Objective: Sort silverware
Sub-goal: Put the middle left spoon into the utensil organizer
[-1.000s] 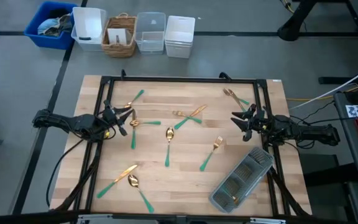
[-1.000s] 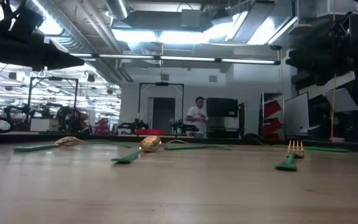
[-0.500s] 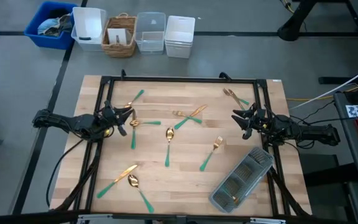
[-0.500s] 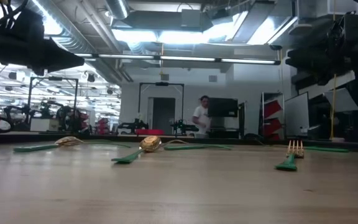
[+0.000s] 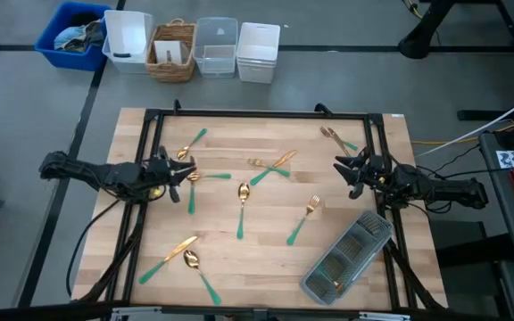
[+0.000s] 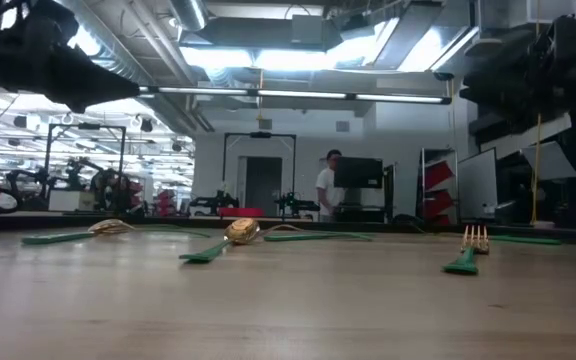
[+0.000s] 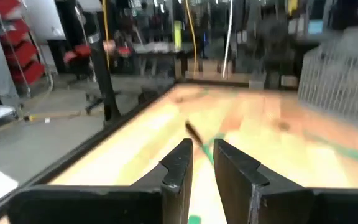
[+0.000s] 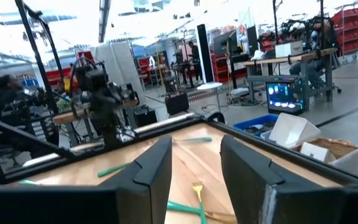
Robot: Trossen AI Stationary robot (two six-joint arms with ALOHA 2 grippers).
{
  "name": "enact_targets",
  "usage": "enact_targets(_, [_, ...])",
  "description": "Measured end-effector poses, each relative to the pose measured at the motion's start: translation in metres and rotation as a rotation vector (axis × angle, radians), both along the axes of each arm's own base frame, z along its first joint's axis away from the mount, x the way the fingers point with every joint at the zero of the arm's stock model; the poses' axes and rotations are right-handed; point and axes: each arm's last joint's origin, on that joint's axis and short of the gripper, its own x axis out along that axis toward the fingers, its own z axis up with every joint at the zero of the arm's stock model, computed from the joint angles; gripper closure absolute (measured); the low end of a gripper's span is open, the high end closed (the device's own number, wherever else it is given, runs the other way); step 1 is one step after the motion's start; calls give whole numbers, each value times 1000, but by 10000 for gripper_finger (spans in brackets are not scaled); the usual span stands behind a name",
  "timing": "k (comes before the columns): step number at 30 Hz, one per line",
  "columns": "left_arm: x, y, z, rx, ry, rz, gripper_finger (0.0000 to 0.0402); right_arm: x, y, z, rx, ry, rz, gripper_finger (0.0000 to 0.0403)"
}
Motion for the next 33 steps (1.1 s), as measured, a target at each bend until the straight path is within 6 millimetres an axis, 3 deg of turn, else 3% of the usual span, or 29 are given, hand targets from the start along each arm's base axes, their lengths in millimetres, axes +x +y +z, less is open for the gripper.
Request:
enact_targets(8, [19,-5,2,7,264,-14,343,0,0,2,-4,-14,-2,265])
enact_targets(16, [45,-5,6,-48,418,58,343,-2,0,7,-19,-64,-5,265])
enact_targets(26, [67,21,17,-159,588,109,343,-10,-1,36,-25,-56,-47,265])
enact_targets(33, [65,42,5,-322,732,123,343,-17,-3,48,-15,-2,-112,265])
